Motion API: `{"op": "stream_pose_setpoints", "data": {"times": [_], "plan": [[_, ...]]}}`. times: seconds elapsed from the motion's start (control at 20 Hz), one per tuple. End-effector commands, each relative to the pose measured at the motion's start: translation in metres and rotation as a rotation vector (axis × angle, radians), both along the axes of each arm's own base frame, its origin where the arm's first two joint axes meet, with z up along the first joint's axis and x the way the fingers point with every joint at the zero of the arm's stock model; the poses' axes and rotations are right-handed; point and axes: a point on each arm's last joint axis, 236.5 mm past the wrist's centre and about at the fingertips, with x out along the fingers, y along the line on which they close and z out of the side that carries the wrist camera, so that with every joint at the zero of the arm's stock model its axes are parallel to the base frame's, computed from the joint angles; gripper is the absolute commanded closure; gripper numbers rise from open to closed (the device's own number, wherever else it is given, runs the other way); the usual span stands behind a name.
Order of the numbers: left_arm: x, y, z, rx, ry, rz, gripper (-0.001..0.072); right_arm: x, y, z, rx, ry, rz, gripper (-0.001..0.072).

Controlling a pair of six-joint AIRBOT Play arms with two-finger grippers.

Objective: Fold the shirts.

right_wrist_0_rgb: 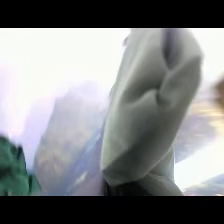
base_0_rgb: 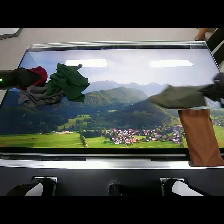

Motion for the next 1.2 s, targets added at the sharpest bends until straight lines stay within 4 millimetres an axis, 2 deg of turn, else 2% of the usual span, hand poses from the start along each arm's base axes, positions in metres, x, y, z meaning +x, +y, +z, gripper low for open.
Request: {"op": "stream_pose_setpoints", "data": {"times": [0.0, 0.1, 0.25, 0.4, 0.45, 0.55, 0.7, 0.75, 0.85, 1.0, 1.15], "plan": [[0.0, 0.0, 0.0, 0.001, -0.001, -0.001, 0.068, -0.048, -0.059, 0.014, 0.01, 0.028, -0.185, 0.0671], [0.0, 0.0, 0.0, 0.0, -0.001, 0.0, 0.068, -0.067, -0.073, 0.013, 0.044, 0.058, -0.248, 0.0671], [0.0, 0.0, 0.0, 0.001, -0.001, -0.001, 0.068, -0.084, -0.091, 0.017, 0.071, 0.064, -0.338, 0.0671], [0.0, 0.0, 0.0, 0.001, -0.001, -0.001, 0.068, -0.098, -0.101, 0.023, 0.076, 0.069, -0.413, 0.0671], [0.0, 0.0, 0.0, 0.001, -0.001, -0.001, 0.068, -0.108, -0.101, 0.016, 0.068, 0.121, -0.422, 0.0671], [-0.002, -0.001, -0.001, 0.001, 0.004, -0.004, 0.068, -0.142, -0.106, -0.014, 0.022, 0.302, -0.451, 0.067], [-0.004, -0.002, -0.002, 0.002, 0.015, -0.012, 0.068, -0.215, -0.109, -0.066, -0.063, 0.613, -0.503, 0.0667], [-0.004, -0.001, -0.002, 0.002, 0.015, -0.011, 0.068, -0.231, -0.105, -0.082, -0.074, 0.667, -0.52, 0.0667], [-0.004, -0.002, -0.002, 0.002, 0.014, -0.011, 0.068, -0.245, -0.088, -0.118, -0.048, 0.702, -0.553, 0.0667], [-0.004, -0.002, -0.002, 0.001, 0.015, -0.011, 0.068, -0.248, -0.062, -0.168, 0.034, 0.719, -0.566, 0.0667], [-0.003, -0.001, -0.002, 0.001, 0.015, -0.011, 0.068, -0.255, -0.055, -0.187, 0.049, 0.743, -0.582, 0.0666]]}}
